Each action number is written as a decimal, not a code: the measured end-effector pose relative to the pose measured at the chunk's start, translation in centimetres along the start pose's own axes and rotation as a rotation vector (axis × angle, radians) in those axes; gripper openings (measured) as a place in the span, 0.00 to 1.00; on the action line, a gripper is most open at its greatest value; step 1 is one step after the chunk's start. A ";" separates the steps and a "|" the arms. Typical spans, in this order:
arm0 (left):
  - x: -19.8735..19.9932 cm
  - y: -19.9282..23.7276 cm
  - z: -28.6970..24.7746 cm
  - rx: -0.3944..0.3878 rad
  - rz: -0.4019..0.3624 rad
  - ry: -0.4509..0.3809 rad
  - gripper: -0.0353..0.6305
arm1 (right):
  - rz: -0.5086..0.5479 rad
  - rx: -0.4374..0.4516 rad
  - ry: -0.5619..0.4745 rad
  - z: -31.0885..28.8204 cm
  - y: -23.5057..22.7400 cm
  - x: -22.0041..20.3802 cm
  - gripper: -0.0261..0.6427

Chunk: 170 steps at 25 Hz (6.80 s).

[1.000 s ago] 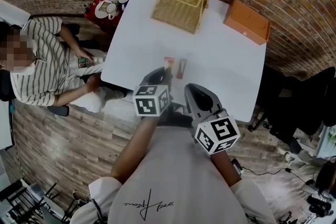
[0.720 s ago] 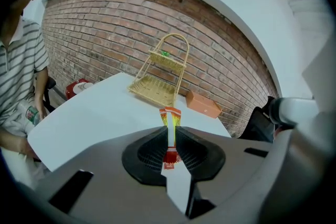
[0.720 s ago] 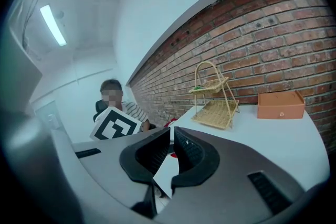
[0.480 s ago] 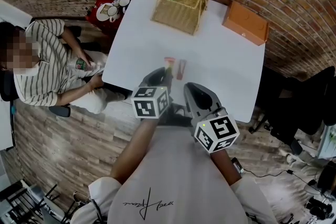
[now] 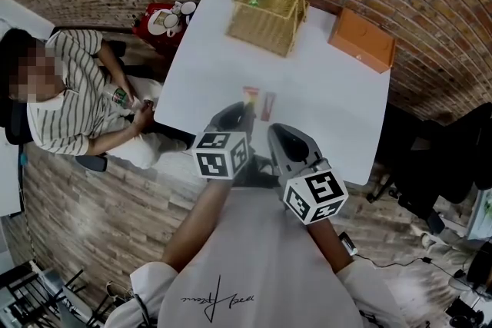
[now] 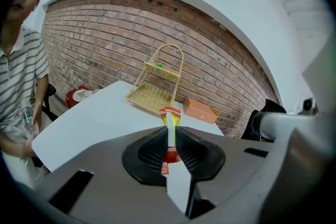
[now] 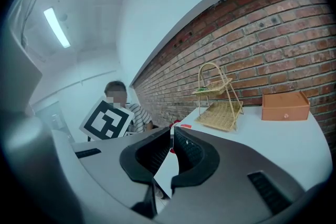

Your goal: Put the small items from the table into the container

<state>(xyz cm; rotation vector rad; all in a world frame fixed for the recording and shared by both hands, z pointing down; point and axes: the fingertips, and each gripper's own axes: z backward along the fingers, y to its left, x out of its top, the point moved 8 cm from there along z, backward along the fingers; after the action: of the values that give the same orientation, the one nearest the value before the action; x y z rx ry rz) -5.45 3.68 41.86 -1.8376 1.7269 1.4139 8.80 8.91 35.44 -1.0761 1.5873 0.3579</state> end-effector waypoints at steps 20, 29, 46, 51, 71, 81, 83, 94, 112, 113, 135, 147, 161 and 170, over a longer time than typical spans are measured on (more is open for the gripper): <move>2.5 -0.8 0.8 -0.017 -0.015 -0.058 0.13 | -0.007 0.011 -0.004 -0.7 -0.3 0.6 0.07; 3.4 -0.5 0.7 -0.021 -0.029 -0.065 0.13 | -0.003 0.021 -0.006 -1.7 -0.2 1.0 0.07; 6.6 -0.1 -1.3 -0.057 -0.035 -0.095 0.12 | -0.010 -0.020 -0.018 -3.0 -1.6 2.1 0.07; 7.6 -0.3 -2.4 -0.068 -0.040 -0.103 0.12 | -0.019 -0.037 -0.021 -3.2 -2.6 2.3 0.07; 11.6 -0.2 -5.6 -0.093 -0.084 -0.108 0.12 | -0.054 -0.058 -0.023 -5.0 -4.5 3.3 0.07; 11.6 1.5 -8.3 -0.068 -0.076 -0.062 0.12 | -0.087 -0.073 -0.003 -6.4 -5.9 3.1 0.07; 11.6 2.1 -8.9 -0.060 -0.071 -0.048 0.12 | -0.093 -0.076 0.007 -6.7 -6.2 3.1 0.07; 11.2 4.8 -13.4 -0.035 -0.058 0.032 0.12 | -0.154 -0.104 0.077 -8.5 -7.6 2.4 0.07; 9.3 8.3 -20.0 0.020 -0.144 0.144 0.12 | -0.239 -0.138 0.146 -10.8 -9.0 0.3 0.07; 9.3 8.4 -20.2 0.023 -0.149 0.147 0.12 | -0.241 -0.140 0.149 -10.8 -9.0 0.2 0.07; 9.3 8.2 -18.2 0.024 -0.127 0.106 0.24 | -0.208 -0.123 0.144 -9.9 -8.3 0.4 0.07; 8.6 5.6 -12.9 -0.018 -0.120 0.046 0.08 | -0.160 -0.086 0.108 -7.9 -6.2 1.1 0.07; 6.3 1.8 -5.1 -0.013 -0.119 -0.056 0.07 | -0.073 -0.036 0.030 -3.5 -3.5 1.4 0.07; 5.1 -1.1 -1.4 -0.019 -0.125 -0.107 0.07 | -0.061 -0.020 -0.031 -0.2 -2.4 1.5 0.07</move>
<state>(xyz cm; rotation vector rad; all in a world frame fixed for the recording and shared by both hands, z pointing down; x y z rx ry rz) -4.72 -0.19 38.23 -1.8108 1.5252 1.4547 10.61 6.80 34.88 -1.1265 1.5227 0.3479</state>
